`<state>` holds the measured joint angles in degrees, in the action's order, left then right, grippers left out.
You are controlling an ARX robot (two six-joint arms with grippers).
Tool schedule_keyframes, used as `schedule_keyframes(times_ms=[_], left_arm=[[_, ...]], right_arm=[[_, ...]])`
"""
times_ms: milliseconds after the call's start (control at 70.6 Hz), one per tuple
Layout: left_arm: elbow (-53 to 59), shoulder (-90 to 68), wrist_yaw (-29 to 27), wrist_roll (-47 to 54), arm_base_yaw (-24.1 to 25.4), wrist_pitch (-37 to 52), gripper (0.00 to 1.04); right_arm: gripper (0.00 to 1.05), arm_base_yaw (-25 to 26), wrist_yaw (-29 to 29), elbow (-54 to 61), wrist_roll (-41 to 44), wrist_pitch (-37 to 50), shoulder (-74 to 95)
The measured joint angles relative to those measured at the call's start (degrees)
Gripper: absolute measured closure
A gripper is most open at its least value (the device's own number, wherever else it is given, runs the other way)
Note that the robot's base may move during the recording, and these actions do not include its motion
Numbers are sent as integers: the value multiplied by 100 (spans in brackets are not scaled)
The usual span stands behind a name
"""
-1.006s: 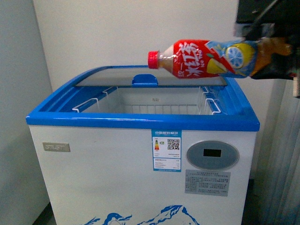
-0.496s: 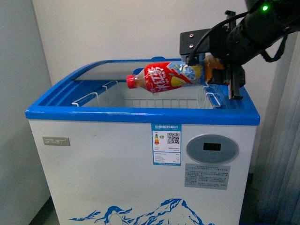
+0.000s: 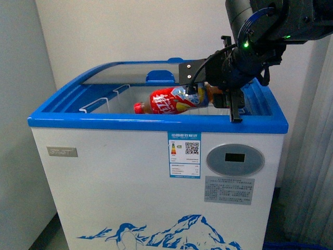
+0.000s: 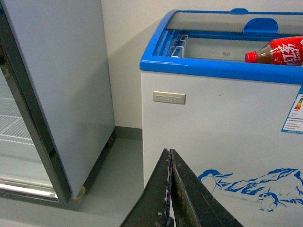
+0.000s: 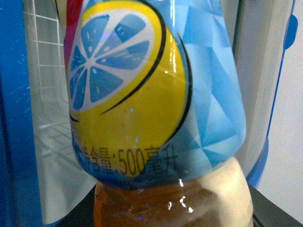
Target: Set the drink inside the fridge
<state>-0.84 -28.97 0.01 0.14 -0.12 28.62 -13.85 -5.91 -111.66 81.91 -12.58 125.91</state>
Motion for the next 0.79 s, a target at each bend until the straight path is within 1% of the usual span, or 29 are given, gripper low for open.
schedule_keyframes(times_ms=[57,71,113,128,170,184,227,283,383,510,624,638,652,723,737,751,765,794], left_arm=[[0,157,0,0,0,-155,102],[0,190,0,0,0,-186,102],[0,317,-2,0,0,-306,102],[0,345,0,0,0,-334,102],[0,466,0,0,0,-446,102],[0,494,0,0,0,-472,102],[0,605,0,0,0,-579,102],[0,758,0,0,0,-730,102],[0,1027,-2,0,0,-988,102],[0,1318,0,0,0,-1279,102],[0,1543,0,0,0,-1506,102],[0,1578,-2,0,0,-1541,102],[0,1613,0,0,0,-1572,102],[0,1731,0,0,0,-1690,102],[0,1744,-2,0,0,-1705,102],[0,1773,0,0,0,-1731,102],[0,1799,0,0,0,-1759,102],[0,1836,0,0,0,-1799,102]], right_arm=[[61,-42,-11,-26,-9,7,20],[57,-57,-13,-26,-9,9,24],[51,-72,-11,-26,-28,9,33],[48,-81,2,-26,-46,9,42],[42,-92,13,-24,-85,17,42],[39,-94,13,-24,-116,31,42],[34,-96,33,-24,-153,55,42],[22,-94,77,-24,-192,144,42],[6,-79,77,-42,-315,227,2],[8,-15,68,-39,-774,369,-140],[8,70,-98,243,-1690,531,-669],[8,103,-125,424,-2035,588,-901],[8,114,-136,487,-2087,599,-986],[8,236,-210,1235,-3204,599,-1875],[8,254,-203,1327,-3270,579,-1985],[8,286,-199,1521,-3600,535,-2205],[8,304,-192,1620,-3668,511,-2315],[8,378,-120,2052,-4282,356,-2785]])
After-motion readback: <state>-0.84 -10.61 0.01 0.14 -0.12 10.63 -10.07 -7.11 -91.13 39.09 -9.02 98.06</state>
